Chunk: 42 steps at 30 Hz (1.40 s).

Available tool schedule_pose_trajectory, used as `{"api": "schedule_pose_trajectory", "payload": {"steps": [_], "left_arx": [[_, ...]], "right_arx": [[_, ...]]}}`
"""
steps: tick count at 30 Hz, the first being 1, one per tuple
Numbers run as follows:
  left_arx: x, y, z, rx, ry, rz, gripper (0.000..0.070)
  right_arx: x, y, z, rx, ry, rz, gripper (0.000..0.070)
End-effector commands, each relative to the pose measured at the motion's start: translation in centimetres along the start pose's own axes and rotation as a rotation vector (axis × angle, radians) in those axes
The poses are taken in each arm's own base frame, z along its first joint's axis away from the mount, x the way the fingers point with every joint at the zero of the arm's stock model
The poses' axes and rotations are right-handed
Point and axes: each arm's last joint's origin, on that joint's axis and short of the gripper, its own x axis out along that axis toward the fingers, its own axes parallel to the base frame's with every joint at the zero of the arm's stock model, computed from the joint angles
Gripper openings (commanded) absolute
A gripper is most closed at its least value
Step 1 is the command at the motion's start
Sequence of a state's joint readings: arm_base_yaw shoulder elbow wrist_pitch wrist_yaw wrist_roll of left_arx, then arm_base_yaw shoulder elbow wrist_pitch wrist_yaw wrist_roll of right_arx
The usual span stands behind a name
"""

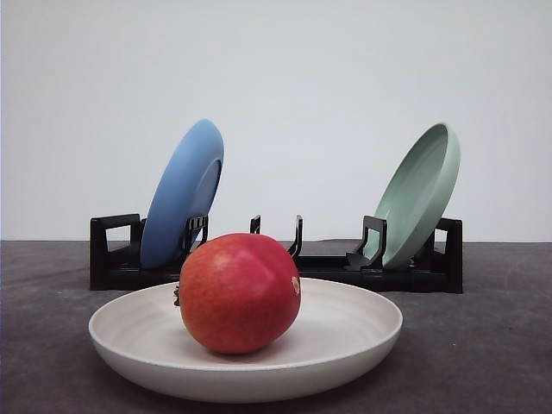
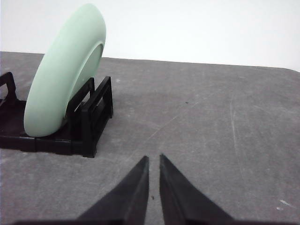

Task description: Place pomegranate in white plate

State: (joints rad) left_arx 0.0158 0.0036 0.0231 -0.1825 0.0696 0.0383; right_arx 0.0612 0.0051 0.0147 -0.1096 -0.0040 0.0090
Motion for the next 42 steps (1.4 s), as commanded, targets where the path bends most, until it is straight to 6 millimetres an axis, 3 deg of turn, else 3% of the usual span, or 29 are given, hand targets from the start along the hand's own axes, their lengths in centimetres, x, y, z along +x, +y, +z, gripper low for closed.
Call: {"api": "schedule_pose_trajectory", "payload": {"steps": [1,42], "left_arx": [[0.11,0.03,-0.38,0.012,0.012,0.005,0.0],[0.11,0.03,-0.38,0.012,0.012,0.005,0.0]], "right_arx": [[0.03,0.0,-0.05,0.017,-0.006,-0.002,0.0038],[0.03,0.0,-0.05,0.017,-0.006,-0.002,0.0038]]}}
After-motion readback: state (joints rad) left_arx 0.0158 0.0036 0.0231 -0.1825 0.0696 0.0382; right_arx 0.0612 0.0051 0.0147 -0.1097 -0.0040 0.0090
